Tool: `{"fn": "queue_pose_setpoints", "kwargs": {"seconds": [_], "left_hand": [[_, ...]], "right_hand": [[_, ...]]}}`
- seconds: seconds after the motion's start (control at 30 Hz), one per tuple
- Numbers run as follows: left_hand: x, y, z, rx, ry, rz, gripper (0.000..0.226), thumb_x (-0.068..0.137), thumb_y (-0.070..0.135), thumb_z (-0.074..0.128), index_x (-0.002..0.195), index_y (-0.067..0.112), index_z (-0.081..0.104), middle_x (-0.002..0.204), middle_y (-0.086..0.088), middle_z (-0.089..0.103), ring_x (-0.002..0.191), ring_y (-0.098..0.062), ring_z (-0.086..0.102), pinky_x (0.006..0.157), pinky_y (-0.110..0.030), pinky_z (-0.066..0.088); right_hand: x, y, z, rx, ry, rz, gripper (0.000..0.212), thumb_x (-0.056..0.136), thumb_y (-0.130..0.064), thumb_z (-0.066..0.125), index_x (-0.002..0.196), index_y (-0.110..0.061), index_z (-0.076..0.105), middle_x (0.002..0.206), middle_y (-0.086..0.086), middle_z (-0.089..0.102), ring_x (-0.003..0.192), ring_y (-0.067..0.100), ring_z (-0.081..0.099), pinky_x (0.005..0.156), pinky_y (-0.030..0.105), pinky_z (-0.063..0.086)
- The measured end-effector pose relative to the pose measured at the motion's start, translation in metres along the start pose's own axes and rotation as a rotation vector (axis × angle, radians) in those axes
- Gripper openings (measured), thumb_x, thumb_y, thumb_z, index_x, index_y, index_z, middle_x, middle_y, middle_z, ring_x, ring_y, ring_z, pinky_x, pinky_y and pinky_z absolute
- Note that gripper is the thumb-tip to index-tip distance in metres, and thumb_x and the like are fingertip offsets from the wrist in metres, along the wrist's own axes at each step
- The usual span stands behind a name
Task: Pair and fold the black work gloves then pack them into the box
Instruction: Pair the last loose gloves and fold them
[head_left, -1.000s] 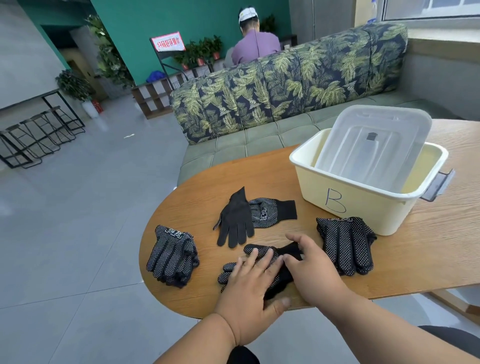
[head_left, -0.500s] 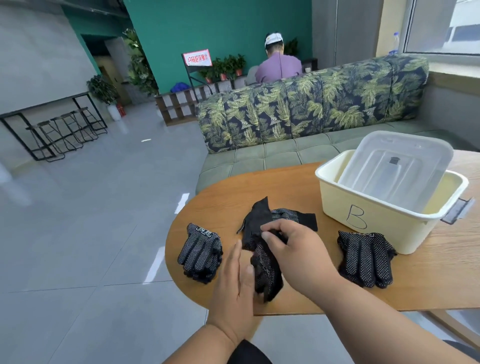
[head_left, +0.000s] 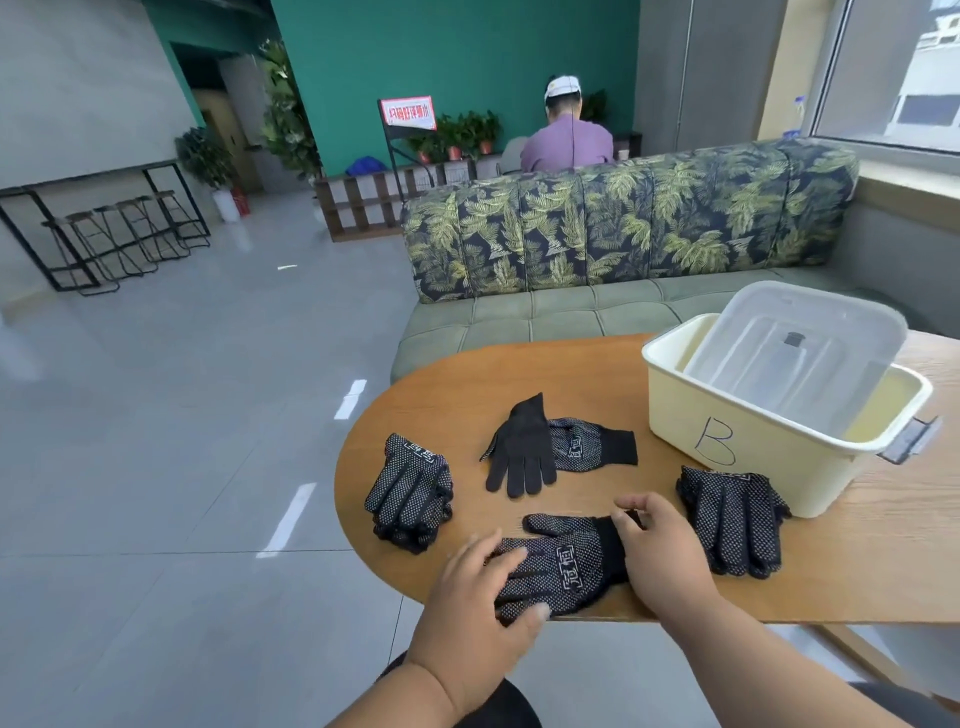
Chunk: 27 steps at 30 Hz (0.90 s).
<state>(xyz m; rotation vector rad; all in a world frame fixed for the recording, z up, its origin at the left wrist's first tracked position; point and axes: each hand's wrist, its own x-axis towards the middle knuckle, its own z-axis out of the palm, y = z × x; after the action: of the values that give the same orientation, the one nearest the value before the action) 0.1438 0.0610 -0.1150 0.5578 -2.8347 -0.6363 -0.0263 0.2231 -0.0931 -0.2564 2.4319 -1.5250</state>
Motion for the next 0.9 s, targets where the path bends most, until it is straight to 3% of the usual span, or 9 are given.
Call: {"fn": "queue_pose_setpoints", "kwargs": {"seconds": [0.2,0.27,0.4,0.57,0.73,0.83,0.9], "left_hand": [[-0.001,0.001,0.014,0.098,-0.032,0.13,0.063,0.087,0.066,0.054,0.147,0.046,0.048,0.163,0.02,0.025,0.155,-0.008,0.009,0.124,-0.021,0.003],[0.0,-0.001,0.016,0.067,0.006,0.146,0.051,0.09,0.059,0.053,0.138,0.044,0.059,0.158,0.019,0.038,0.153,-0.009,0.02,0.123,-0.02,0.009],[0.0,-0.007,0.02,0.088,0.054,0.189,0.039,0.09,0.055,0.053,0.12,0.04,0.073,0.136,0.018,0.062,0.137,-0.012,0.048,0.117,-0.023,0.031],[0.012,-0.013,0.016,0.104,0.239,0.255,0.023,0.088,0.036,0.061,0.105,0.038,0.076,0.112,0.019,0.071,0.11,-0.008,0.062,0.101,-0.014,0.044],[0.021,-0.019,0.014,0.141,0.293,0.27,0.029,0.073,0.018,0.091,0.098,0.029,0.078,0.105,0.013,0.075,0.102,-0.01,0.065,0.105,-0.008,0.033],[0.016,-0.021,0.017,0.149,0.225,0.214,0.022,0.076,0.032,0.089,0.094,0.035,0.078,0.104,0.019,0.073,0.102,-0.002,0.063,0.098,-0.014,0.047],[0.009,-0.02,0.015,0.15,0.177,0.164,0.018,0.085,0.05,0.073,0.096,0.037,0.078,0.11,0.023,0.072,0.106,0.001,0.061,0.095,-0.011,0.046]], "right_hand": [[0.007,0.007,0.002,0.001,-0.016,-0.015,0.013,0.103,-0.029,0.062,0.116,-0.027,0.065,0.105,-0.006,0.063,0.072,0.002,0.057,0.061,0.022,0.045],[0.008,0.007,0.002,0.014,-0.015,-0.016,0.011,0.103,-0.028,0.063,0.114,-0.028,0.065,0.095,-0.012,0.062,0.073,0.005,0.06,0.062,0.024,0.047],[0.01,0.009,0.005,0.025,0.006,-0.023,0.005,0.101,-0.027,0.065,0.105,-0.029,0.066,0.094,-0.005,0.068,0.078,0.016,0.066,0.074,0.037,0.056],[0.015,0.017,0.005,0.019,0.057,-0.04,0.005,0.101,-0.027,0.064,0.102,-0.032,0.064,0.093,-0.002,0.068,0.074,0.021,0.064,0.057,0.031,0.042],[0.015,0.02,0.005,0.035,0.083,-0.043,0.012,0.101,-0.027,0.065,0.091,-0.033,0.062,0.085,-0.005,0.065,0.073,0.018,0.063,0.06,0.031,0.044],[0.013,0.02,0.004,0.0,0.078,-0.051,0.012,0.101,-0.026,0.064,0.09,-0.032,0.06,0.069,0.001,0.062,0.063,0.023,0.06,0.054,0.032,0.04],[0.011,0.018,0.001,-0.064,0.068,-0.069,0.006,0.101,-0.029,0.063,0.097,-0.031,0.06,0.064,0.0,0.061,0.059,0.022,0.06,0.051,0.031,0.038]]}}
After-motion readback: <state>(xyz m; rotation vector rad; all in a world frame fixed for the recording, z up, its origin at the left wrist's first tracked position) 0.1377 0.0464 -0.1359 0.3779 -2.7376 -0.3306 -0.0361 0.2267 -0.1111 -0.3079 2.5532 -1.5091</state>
